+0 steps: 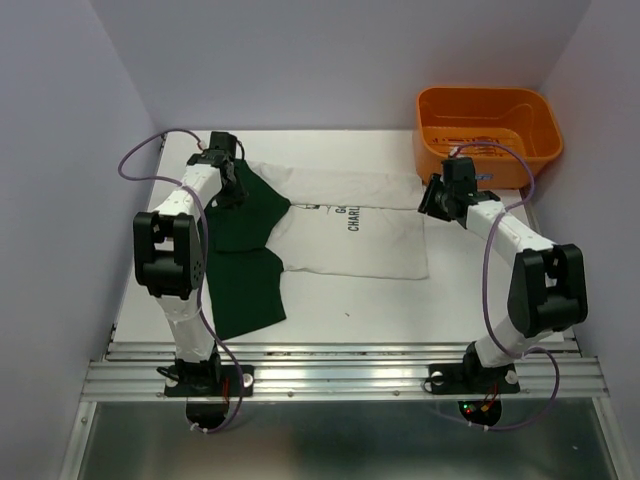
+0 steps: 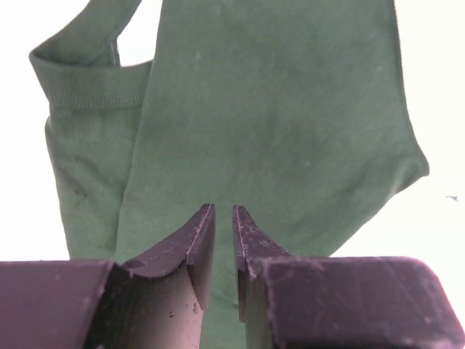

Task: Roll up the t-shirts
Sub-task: Fold the T-shirt at the center of the board.

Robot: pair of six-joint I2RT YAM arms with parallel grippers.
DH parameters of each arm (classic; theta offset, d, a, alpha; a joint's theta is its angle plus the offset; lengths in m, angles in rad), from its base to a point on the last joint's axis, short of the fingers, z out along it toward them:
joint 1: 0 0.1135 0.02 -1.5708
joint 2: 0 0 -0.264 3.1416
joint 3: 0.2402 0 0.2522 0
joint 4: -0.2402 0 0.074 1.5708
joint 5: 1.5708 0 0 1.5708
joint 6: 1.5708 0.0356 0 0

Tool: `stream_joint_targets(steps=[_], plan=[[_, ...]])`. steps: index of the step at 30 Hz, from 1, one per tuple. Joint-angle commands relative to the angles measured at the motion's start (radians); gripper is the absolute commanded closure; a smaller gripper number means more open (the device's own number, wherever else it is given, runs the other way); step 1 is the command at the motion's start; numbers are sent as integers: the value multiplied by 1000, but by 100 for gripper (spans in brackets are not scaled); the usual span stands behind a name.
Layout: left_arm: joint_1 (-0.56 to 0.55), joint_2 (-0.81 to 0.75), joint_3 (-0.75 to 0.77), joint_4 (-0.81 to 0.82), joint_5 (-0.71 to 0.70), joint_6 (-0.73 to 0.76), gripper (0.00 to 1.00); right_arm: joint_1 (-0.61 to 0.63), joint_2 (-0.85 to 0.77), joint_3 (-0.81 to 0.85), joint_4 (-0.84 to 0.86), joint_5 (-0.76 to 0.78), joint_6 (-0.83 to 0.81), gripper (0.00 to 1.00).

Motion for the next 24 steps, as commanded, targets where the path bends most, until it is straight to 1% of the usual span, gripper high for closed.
stream_joint_targets(steps=[1,5,8,11,17,20,23,24], plan=[[4,-63,-41,31,-2,-14,73,10,-41,-41,53,-35,27,55],[-1,-29,11,34,21,-19,73,19,18,-4,90,-50,30,55],[-2,-8,59,31,22,-22,73,30,88,62,106,-51,29,55],[-2,50,112,11,16,-20,73,45,164,132,119,-36,24,56],[4,87,157,-4,11,-17,73,116,301,230,159,59,1,56],[8,104,181,-12,13,-14,73,125,347,273,185,87,4,56],[15,136,204,-18,11,-11,73,125,436,344,188,125,0,56],[18,143,209,-18,8,-11,73,125,451,344,190,131,-5,56]])
